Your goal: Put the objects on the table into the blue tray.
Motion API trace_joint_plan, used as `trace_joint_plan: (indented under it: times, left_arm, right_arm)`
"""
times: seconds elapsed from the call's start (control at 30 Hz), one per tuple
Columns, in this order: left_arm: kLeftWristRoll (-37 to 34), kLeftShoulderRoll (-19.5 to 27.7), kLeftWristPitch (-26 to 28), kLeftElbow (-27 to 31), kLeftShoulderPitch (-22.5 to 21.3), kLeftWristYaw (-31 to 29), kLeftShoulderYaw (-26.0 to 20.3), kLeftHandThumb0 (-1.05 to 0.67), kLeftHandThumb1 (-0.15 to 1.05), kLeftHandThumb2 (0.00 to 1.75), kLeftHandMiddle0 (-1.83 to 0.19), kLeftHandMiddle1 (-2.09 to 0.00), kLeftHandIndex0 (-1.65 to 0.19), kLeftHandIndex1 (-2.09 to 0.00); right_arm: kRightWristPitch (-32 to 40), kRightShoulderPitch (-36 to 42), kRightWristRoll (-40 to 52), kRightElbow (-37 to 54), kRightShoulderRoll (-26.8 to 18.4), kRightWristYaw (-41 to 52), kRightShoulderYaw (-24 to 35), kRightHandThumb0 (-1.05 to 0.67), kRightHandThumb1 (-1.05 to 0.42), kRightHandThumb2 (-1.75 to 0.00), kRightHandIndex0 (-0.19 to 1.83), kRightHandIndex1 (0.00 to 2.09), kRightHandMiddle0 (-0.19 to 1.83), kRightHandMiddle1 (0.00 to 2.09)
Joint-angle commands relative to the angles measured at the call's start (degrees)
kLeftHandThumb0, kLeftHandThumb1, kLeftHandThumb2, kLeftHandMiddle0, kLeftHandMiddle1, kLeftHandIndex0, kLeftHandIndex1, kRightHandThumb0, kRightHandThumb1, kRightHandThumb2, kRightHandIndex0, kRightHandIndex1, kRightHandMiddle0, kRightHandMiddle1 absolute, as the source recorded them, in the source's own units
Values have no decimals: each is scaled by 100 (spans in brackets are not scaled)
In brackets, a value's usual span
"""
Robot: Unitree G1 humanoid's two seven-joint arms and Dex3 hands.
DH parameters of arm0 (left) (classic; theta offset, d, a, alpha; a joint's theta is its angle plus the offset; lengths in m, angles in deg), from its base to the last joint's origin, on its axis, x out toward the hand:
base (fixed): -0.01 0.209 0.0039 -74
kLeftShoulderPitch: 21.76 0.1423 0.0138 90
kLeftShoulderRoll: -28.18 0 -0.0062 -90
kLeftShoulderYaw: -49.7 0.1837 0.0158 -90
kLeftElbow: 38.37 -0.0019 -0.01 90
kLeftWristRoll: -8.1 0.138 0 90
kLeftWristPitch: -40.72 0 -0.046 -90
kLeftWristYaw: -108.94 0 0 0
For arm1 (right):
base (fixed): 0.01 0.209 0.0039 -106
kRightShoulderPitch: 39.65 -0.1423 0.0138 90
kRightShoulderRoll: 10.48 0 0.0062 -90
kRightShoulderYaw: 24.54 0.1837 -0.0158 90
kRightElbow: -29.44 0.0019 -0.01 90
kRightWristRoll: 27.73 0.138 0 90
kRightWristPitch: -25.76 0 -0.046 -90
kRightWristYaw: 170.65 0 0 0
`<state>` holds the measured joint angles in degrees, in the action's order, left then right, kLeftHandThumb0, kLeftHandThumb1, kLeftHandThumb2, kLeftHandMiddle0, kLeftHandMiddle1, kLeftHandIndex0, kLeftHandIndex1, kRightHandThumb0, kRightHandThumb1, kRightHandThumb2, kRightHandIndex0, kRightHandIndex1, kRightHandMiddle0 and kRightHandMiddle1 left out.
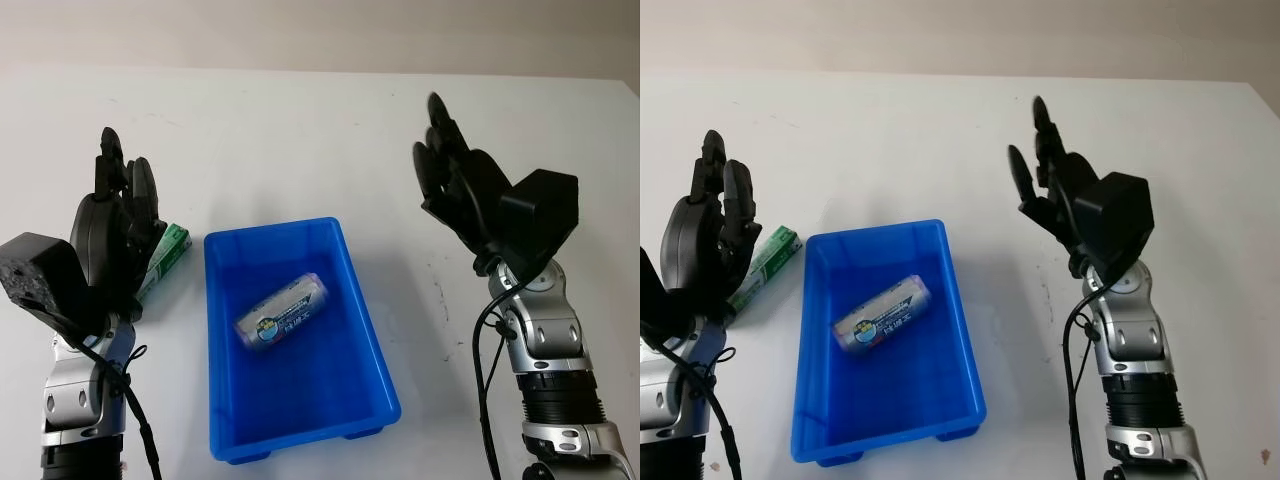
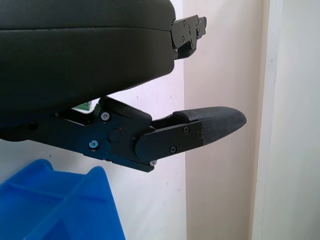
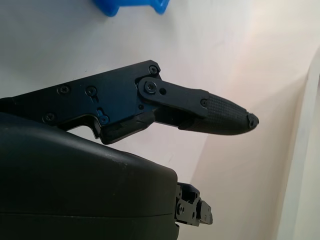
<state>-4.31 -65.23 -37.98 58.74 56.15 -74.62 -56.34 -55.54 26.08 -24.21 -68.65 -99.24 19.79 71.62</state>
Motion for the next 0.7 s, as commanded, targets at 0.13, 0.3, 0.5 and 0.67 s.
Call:
trace_joint_plan:
  times: [0.13, 0.3, 0.5, 0.67]
  left_arm:
    - [3, 82, -20, -9, -112, -38, -9, -78, 105, 63, 17, -5, 19, -4]
    - [-8, 108, -30, -21, -118, -90, -9, -78, 105, 63, 19, -4, 19, -1]
    - [116, 183, 72, 76, -102, -9, -5, -77, 105, 61, 19, -5, 19, 0]
    - [513, 504, 128, 249, -53, 50, -40, -77, 105, 53, 16, -6, 17, -2]
  right_arm:
    - [-108, 133, 253, -58, 202, -280, 313, -71, -105, -75, -19, 0, -19, 0]
    - [-58, 180, 317, 47, 249, -308, 329, -70, -105, -74, -19, 0, -19, 0]
    - [-108, 167, 250, 50, 218, -289, 277, -70, -105, -75, -19, 0, -19, 0]
    - [-34, 168, 245, 99, 211, -278, 267, -68, -105, -76, -19, 0, -19, 0]
